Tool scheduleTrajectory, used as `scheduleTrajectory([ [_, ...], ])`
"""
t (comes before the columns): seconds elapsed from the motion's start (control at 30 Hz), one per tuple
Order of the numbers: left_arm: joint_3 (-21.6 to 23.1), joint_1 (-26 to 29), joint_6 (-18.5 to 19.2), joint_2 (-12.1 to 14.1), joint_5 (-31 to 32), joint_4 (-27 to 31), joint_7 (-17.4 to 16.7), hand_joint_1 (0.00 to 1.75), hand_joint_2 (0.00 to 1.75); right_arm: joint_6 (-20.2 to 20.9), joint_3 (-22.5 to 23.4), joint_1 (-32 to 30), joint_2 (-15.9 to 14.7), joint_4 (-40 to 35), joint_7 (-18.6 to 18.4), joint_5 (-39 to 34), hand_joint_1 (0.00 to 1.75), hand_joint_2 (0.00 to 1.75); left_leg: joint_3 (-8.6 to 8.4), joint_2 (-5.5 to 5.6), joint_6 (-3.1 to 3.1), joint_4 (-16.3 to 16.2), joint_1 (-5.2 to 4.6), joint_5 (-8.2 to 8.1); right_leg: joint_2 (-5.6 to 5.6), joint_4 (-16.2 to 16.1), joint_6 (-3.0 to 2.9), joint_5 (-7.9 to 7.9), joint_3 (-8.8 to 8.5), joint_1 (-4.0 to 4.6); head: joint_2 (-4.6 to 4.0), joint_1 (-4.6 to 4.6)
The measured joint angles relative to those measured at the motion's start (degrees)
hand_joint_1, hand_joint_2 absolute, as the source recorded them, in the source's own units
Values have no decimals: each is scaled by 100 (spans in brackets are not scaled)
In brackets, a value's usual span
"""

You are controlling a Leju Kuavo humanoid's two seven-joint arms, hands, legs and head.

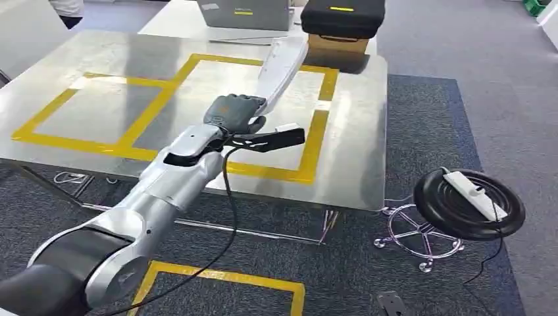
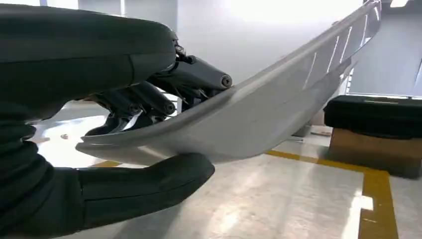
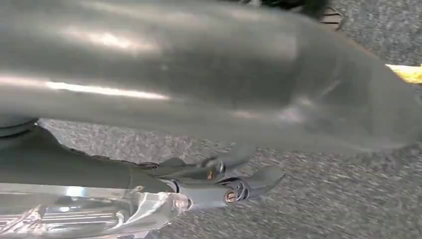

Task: Take the parts from the cabinet and place them on the table.

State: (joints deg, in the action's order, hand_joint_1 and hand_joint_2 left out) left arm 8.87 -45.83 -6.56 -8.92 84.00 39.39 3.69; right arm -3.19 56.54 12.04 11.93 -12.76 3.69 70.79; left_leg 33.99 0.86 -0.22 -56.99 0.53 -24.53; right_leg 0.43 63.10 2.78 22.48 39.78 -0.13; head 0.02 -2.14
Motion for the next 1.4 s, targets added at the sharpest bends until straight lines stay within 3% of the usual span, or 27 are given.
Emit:
scheduleTrajectory([
  [0.03,0,-9,-5,0,-9,0,11,175,175,0,0,1,0,0,0,2,0,0,-16,2,-30,1,-8,-23,-5,-357,-6,-92,-147,3,0,9],
  [0.07,0,-20,-11,-2,-26,0,35,175,175,0,0,10,0,0,0,2,0,0,2,15,-62,-25,-38,-41,6,-484,-26,-34,-252,12,0,7],
  [0.1,0,-12,-11,2,-37,4,53,175,175,0,2,8,0,0,-2,2,0,0,9,13,-13,-31,-46,-42,7,-483,1,-67,-246,-6,0,-18],
  [0.17,0,10,-9,4,-52,7,83,175,175,-2,9,-2,0,0,-2,4,0,0,5,5,9,1,-44,-33,33,-481,-15,-57,-227,7,0,-26],
  [0.33,0,13,-11,2,-55,9,85,175,175,-4,22,-6,0,0,-2,9,0,0,-17,-8,-60,92,-41,-2,44,-480,-85,-45,-201,15,0,-22],
  [0.47,0,13,-11,2,-55,9,85,175,175,-7,24,-5,0,0,-2,9,0,0,-16,-8,-124,103,-32,3,43,-477,-103,-44,-198,23,0,-22],
  [1.17,0,-32,9,22,26,2,72,175,175,39,26,17,0,0,-9,57,0,0,-14,-8,-128,98,-49,13,34,-484,-108,-67,-205,6,0,-20],
  [1.4,-9,-333,87,255,85,-155,-22,175,175,105,22,65,0,0,-9,140,0,0,-13,-8,-130,98,-49,14,35,-483,-109,-68,-204,6,0,-17],
])
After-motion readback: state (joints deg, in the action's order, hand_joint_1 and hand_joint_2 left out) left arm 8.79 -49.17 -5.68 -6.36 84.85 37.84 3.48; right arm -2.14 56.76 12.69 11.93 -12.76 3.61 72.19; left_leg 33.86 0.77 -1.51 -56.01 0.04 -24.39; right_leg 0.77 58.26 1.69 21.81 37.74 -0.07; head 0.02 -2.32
